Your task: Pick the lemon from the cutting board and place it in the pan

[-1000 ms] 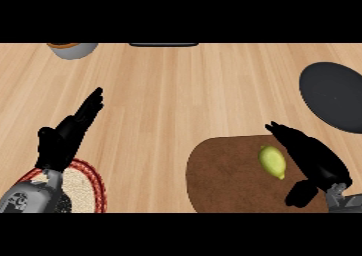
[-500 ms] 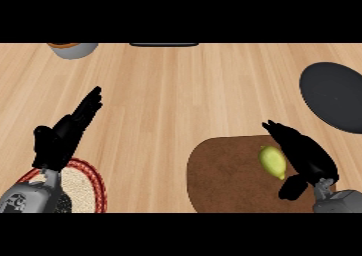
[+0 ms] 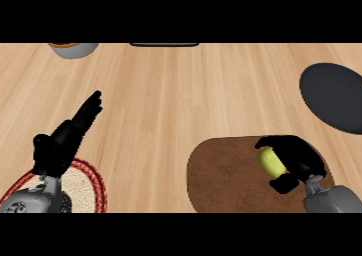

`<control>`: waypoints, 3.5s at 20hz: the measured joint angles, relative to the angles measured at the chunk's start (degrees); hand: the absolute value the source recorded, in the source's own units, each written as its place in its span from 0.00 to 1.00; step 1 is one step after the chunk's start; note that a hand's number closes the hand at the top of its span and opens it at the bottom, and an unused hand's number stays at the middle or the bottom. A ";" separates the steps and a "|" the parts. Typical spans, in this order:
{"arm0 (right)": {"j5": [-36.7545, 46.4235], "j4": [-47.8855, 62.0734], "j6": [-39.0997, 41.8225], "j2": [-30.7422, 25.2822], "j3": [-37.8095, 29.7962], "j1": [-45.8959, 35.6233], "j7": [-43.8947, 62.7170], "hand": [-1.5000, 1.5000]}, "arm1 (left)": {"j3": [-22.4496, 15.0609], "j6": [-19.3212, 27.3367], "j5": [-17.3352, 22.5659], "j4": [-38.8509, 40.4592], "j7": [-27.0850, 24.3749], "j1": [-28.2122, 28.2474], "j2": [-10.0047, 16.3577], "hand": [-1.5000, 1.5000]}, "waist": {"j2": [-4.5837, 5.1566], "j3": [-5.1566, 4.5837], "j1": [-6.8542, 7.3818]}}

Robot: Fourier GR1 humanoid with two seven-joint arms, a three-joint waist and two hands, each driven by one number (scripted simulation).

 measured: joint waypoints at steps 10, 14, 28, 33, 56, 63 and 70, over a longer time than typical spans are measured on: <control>4.37 1.58 -1.24 2.36 -0.20 0.70 -4.83 1.00 | 2.15 -1.74 -1.55 1.94 0.78 -2.71 -2.13 0.50 | -0.30 -0.38 -0.18; 5.19 -2.54 -3.26 2.85 -1.33 2.43 -4.67 1.00 | 2.93 -2.60 -1.58 1.82 0.29 -1.91 -2.18 0.50 | -0.11 -0.10 -0.26; 6.29 -32.38 -10.81 3.78 -7.74 16.28 1.33 1.00 | 3.96 -2.64 -2.71 1.38 0.41 -0.99 -3.05 0.50 | -0.12 0.16 -1.09; 4.07 -40.08 -12.85 4.68 -11.63 18.97 0.85 1.00 | 4.35 -3.38 -2.89 3.13 -0.84 -1.63 -3.31 0.50 | -0.02 0.15 -0.87; -10.69 14.74 -29.52 -1.37 -38.45 -10.91 -20.37 1.00 | 3.80 -4.42 -4.85 1.63 -0.13 -1.77 -5.46 0.50 | 0.43 0.24 0.87; -10.99 41.71 -37.52 -6.74 -42.88 -23.29 -32.47 1.00 | 3.93 -4.96 -4.76 1.39 0.57 -2.86 -5.77 0.50 | 0.74 0.32 1.68; -11.77 59.41 -41.37 -11.99 -46.05 -31.19 -41.27 1.00 | 4.25 -5.20 -5.11 4.06 -0.37 -4.75 -6.25 0.50 | 1.06 0.39 2.07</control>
